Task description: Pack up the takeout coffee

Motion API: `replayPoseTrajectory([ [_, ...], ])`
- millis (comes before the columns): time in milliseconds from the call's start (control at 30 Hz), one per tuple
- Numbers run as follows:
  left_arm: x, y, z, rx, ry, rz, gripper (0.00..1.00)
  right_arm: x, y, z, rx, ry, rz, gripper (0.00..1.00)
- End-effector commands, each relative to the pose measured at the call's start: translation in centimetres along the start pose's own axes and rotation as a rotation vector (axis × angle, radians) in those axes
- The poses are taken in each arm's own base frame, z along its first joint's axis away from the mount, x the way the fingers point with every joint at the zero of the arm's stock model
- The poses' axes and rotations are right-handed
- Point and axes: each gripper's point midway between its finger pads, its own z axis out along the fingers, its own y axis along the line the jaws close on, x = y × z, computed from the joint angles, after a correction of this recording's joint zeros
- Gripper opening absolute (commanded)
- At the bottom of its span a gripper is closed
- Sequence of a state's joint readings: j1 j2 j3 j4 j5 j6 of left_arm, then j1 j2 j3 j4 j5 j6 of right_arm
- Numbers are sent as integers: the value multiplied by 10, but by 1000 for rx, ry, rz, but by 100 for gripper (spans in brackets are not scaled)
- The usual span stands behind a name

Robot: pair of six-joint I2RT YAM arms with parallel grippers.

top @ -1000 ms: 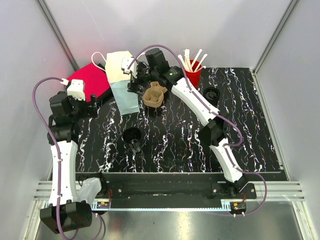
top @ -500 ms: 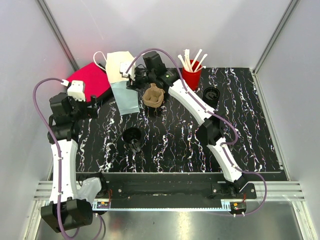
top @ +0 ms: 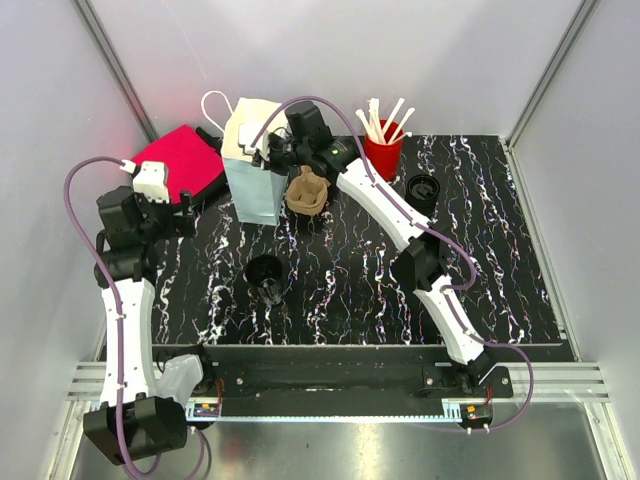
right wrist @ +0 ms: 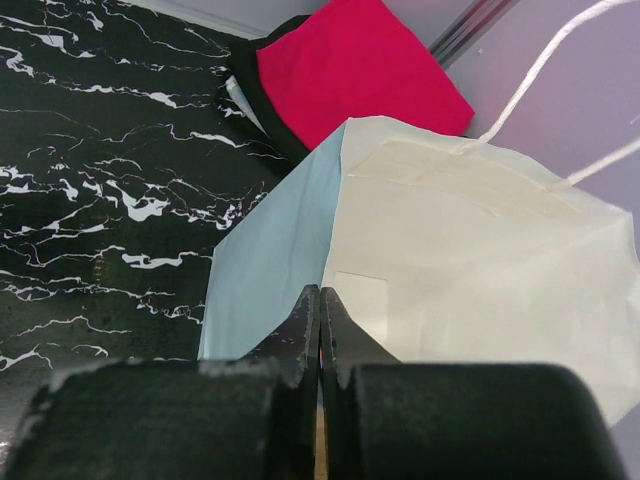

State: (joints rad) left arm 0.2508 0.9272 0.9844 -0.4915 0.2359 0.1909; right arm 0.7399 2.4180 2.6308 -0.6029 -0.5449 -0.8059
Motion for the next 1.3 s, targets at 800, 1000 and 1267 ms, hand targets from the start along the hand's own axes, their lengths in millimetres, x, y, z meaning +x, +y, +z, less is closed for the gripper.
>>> replayPoseTrajectory([
  [800,-10,-2,-2,45,-64,-26,99,-184,-102,-149,530,-176,-254,0],
  [1000,-13,-6,-6,60,-75,-25,99,-195,-112,-197,646,-114,-236,0],
  [1267,-17,-12,-10,95,-88,-29,99,-175,-111,-286,824,119,-181,0],
])
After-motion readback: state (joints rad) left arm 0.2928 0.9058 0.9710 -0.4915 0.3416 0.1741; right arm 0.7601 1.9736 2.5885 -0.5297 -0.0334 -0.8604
